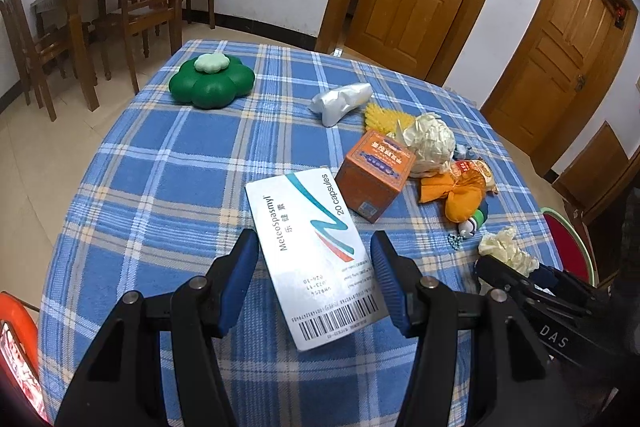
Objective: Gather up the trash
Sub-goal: 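Grasp the white medicine box with the left gripper while the right gripper grasps the crumpled tissue, then carry the tissue over the red bin and open the right gripper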
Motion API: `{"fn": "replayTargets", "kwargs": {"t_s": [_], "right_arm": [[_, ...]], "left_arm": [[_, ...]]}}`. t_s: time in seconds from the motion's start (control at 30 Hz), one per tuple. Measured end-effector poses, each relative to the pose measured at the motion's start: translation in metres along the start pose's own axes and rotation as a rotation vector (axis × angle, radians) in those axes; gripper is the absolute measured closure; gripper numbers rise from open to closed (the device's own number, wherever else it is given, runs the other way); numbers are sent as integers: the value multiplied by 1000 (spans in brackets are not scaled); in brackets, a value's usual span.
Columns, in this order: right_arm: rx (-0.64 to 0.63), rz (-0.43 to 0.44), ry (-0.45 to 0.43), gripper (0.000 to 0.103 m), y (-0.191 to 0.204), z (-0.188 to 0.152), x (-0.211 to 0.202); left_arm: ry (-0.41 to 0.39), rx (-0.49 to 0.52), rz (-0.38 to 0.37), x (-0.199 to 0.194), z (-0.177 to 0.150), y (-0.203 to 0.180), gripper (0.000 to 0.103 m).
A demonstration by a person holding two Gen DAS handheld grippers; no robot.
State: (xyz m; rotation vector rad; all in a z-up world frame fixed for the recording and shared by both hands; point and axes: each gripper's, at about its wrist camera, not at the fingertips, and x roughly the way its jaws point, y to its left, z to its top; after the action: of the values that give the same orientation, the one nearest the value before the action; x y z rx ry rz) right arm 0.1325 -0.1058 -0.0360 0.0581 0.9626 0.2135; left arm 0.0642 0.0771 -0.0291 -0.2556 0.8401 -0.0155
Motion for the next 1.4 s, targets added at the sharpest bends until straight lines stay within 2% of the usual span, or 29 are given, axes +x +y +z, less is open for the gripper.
{"fn": "replayTargets", "kwargs": {"t_s": [0.07, 0.37, 0.47, 0.7, 1.03, 1.4], "right_arm": [[-2, 4, -1, 42, -1, -1, 1], [15, 28, -18, 65, -11, -4, -6], [19, 37, -26, 68, -14, -5, -10], [49, 62, -33, 71, -25, -8, -24], [77, 59, -104, 75, -41, -11, -57], [107, 42, -174, 76, -65, -14, -87]], "left_arm": [[2, 3, 2, 2, 0, -1, 45], [4, 24, 5, 2, 0, -12, 45], [-2, 36, 3, 0, 1, -17, 45], [-20, 56, -3, -9, 1, -27, 45], [-45, 100, -25, -22, 3, -48, 45], [-35, 166, -107, -30, 7, -91, 45]]}}
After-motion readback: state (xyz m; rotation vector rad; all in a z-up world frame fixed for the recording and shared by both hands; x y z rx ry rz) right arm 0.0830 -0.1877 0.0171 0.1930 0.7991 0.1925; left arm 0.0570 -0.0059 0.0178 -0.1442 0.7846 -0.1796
